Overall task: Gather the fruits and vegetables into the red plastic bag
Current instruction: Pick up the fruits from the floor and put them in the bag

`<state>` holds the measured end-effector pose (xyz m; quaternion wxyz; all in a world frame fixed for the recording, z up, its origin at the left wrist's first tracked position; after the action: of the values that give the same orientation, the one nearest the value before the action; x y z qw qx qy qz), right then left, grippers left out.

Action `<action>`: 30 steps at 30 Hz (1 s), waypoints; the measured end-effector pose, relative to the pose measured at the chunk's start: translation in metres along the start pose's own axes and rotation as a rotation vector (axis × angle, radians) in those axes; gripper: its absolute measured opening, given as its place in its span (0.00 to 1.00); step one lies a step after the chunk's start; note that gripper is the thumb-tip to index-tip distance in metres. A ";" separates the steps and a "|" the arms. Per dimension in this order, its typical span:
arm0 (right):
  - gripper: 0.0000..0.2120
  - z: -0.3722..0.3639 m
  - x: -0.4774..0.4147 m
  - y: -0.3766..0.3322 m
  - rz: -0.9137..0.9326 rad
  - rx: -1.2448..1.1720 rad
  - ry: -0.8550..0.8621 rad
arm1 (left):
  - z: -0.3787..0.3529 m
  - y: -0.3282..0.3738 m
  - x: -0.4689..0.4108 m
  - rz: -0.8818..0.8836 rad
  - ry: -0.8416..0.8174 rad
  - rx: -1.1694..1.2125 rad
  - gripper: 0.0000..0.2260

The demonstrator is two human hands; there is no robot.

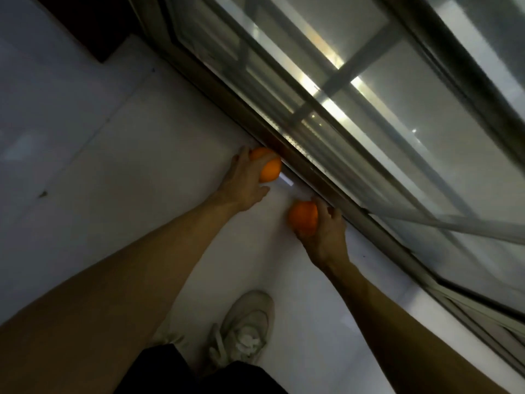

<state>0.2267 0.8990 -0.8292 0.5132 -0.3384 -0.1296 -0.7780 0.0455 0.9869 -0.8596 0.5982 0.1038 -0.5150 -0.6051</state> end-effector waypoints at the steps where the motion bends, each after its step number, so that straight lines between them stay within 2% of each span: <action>1: 0.40 -0.002 -0.003 0.000 -0.005 0.013 -0.003 | -0.002 -0.003 -0.003 -0.005 0.026 0.019 0.30; 8: 0.37 0.016 0.041 -0.027 0.052 0.011 -0.008 | 0.037 0.011 0.042 0.042 0.071 0.076 0.29; 13: 0.35 0.076 0.136 -0.074 0.148 -0.024 -0.024 | 0.110 0.056 0.144 0.141 0.121 0.100 0.30; 18: 0.32 0.147 0.237 -0.121 0.247 -0.058 -0.050 | 0.196 0.114 0.265 0.222 0.247 0.156 0.30; 24: 0.31 0.219 0.327 -0.181 0.508 0.042 -0.116 | 0.271 0.176 0.404 0.309 0.351 0.166 0.28; 30: 0.31 0.293 0.396 -0.230 0.751 0.143 -0.130 | 0.316 0.243 0.515 0.374 0.591 0.198 0.28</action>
<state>0.0418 0.8796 -0.3182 0.7754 -0.3742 -0.0826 -0.5019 -0.1740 0.7762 -0.2835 0.8085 0.2357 -0.3863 -0.3762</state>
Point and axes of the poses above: each hand's wrist, its own x-axis away from the middle knuckle, its own z-axis out of the back of the hand, y = z × x, the point moved 1 cm from there along -x, towards the middle knuckle, and after that the axes turned 8 degrees about x, right-handed, at the moved point
